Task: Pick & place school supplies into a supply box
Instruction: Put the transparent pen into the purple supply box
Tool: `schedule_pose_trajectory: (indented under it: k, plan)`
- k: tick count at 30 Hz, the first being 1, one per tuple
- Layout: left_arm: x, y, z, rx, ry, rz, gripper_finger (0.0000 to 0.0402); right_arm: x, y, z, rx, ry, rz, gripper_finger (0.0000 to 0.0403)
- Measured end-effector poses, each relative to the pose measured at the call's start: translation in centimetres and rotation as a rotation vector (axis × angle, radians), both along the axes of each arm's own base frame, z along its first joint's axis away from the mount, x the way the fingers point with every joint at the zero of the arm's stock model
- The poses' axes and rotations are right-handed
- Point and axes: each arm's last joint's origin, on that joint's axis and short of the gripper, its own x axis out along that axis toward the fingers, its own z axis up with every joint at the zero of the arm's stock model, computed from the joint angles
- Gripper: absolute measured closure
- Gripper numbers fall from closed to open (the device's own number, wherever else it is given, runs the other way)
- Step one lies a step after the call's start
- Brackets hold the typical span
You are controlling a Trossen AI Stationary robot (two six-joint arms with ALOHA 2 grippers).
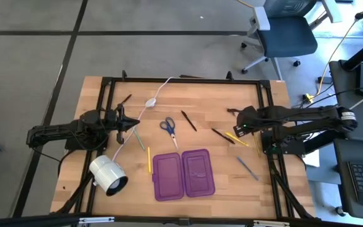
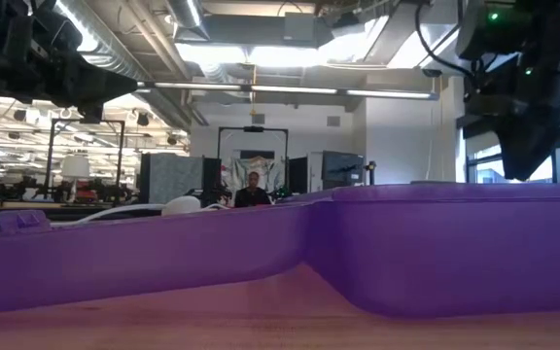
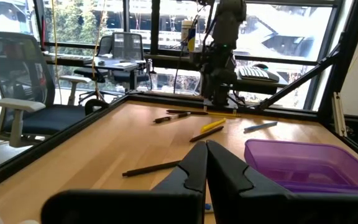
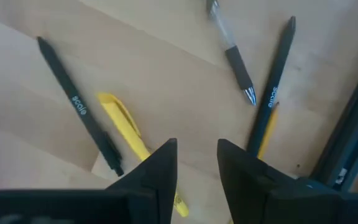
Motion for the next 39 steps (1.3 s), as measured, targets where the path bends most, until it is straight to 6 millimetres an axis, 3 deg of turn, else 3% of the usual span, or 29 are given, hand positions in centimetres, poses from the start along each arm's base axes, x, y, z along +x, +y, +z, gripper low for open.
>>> schedule_pose_trajectory:
  k: [7,24,30,39]
  plan:
    - [0.0,0.0,0.0,0.0,-0.001,0.001,0.0398,0.7,-1.6,-1.0,-0.015,0.08,-0.043,0.0284]
    - [-0.1,0.2,0.1,-0.001,-0.015,0.087,0.0398,3.2,-9.7,-4.3,-0.039,0.05,0.139,0.0284]
    - [-0.1,0.2,0.1,-0.001,-0.009,0.087,0.0398,2.8,-10.2,-5.7,0.039,0.13,0.162,0.0284]
    - [-0.1,0.2,0.1,-0.016,-0.012,0.086,0.0398,2.1,-9.7,-5.8,0.099,0.206,0.169,0.0284]
